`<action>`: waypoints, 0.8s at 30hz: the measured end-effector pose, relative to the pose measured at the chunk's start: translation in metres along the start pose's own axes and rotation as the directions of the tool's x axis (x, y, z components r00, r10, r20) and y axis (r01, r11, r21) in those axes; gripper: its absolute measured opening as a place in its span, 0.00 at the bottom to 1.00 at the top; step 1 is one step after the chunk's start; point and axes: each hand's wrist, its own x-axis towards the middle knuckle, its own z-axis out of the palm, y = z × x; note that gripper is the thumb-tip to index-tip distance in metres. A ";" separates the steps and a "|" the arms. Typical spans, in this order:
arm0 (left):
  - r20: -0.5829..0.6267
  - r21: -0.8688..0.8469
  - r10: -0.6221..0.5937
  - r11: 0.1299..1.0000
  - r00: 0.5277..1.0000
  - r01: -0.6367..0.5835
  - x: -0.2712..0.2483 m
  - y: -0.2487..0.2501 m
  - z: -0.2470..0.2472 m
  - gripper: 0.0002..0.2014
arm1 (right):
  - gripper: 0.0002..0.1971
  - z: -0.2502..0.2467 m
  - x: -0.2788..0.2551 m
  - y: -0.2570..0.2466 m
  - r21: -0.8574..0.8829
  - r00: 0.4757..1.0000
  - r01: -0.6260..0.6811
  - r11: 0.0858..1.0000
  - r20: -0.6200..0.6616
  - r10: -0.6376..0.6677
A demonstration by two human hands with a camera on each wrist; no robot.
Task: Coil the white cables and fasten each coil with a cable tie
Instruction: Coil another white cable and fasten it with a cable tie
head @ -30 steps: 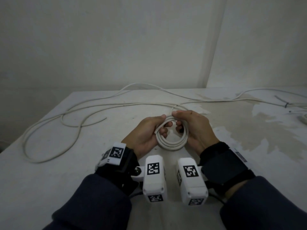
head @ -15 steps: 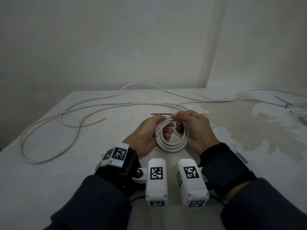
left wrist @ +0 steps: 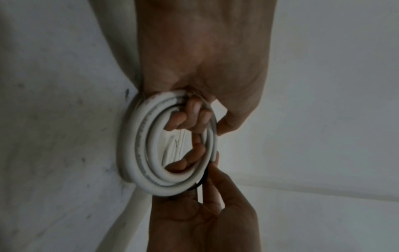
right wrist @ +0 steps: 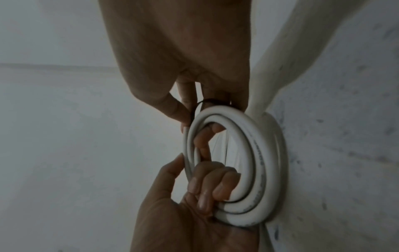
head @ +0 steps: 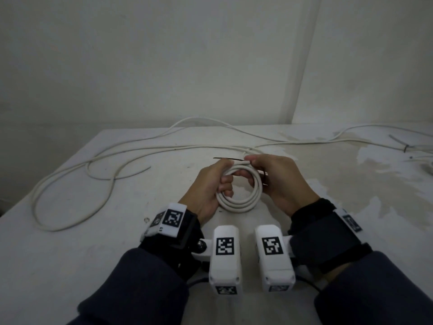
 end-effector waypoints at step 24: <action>-0.068 0.216 0.108 0.972 0.992 -0.092 -0.003 0.003 -0.002 0.06 | 0.10 0.006 -0.013 -0.011 0.056 0.964 0.020 0.998 0.264 -0.034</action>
